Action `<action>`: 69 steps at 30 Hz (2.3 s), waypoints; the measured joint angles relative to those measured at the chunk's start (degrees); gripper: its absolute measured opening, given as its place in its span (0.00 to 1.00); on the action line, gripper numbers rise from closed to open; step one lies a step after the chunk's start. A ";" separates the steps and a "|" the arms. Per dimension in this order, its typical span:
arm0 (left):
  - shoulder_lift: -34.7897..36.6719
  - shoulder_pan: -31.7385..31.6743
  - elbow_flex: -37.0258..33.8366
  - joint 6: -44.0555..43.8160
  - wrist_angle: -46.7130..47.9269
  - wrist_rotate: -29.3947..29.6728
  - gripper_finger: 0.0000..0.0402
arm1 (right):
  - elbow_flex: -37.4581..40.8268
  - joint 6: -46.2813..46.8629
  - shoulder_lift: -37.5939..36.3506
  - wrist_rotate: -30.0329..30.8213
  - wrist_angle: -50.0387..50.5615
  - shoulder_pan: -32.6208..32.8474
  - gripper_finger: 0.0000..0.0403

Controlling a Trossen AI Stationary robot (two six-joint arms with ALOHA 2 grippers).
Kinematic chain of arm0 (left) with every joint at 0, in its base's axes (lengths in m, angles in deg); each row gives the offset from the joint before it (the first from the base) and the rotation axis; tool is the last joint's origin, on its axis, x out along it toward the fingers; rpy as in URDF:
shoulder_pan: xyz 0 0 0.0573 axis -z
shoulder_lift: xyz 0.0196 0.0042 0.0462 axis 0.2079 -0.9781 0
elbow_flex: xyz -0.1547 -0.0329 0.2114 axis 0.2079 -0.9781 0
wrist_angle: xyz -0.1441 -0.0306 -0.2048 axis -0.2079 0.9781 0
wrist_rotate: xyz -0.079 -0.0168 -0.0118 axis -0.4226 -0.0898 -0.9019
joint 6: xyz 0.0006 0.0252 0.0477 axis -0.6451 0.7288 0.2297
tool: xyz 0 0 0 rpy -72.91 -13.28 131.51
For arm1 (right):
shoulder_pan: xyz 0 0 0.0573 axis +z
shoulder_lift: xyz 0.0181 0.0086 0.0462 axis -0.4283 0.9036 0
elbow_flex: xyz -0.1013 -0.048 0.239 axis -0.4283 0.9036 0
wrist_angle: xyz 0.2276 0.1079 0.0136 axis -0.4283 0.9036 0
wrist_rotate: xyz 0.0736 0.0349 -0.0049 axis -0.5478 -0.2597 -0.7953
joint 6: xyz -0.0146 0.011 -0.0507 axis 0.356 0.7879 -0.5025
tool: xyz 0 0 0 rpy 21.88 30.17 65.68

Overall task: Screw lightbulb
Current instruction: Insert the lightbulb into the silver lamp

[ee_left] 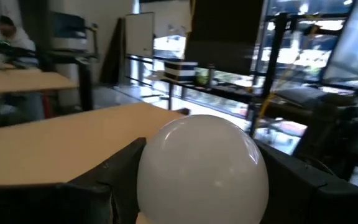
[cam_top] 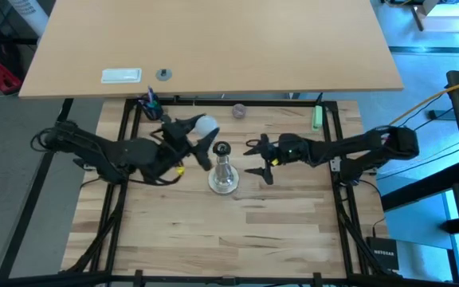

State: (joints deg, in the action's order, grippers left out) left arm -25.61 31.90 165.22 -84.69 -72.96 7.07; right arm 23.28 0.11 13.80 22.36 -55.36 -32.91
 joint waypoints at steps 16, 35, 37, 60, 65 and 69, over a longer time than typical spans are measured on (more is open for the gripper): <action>-14.06 0.74 18.11 -16.97 17.95 7.28 0.59 | -0.04 -2.62 10.59 -4.54 -6.76 0.00 0.75; -13.58 -0.12 25.99 -17.53 27.32 1.49 0.59 | -0.04 -1.93 11.21 -7.50 -7.21 0.00 0.75; -13.58 -0.58 27.92 -21.35 33.30 1.14 0.59 | -0.04 -1.33 11.21 -7.50 -7.23 0.00 0.75; -16.79 -1.96 28.32 -33.09 45.43 -2.11 0.59 | -0.04 -0.23 11.21 -7.02 -6.52 0.02 0.75; -17.67 -0.62 28.39 -33.42 47.38 2.43 0.59 | 0.44 -0.55 11.24 -8.55 -9.20 0.02 0.75; -18.91 0.26 27.23 -33.75 47.07 5.98 0.59 | 4.08 0.66 11.24 -8.24 -18.55 0.02 0.75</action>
State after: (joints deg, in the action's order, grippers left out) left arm -44.52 32.17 192.45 -118.45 -25.88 13.05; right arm 27.36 0.77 25.03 14.12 -73.92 -32.89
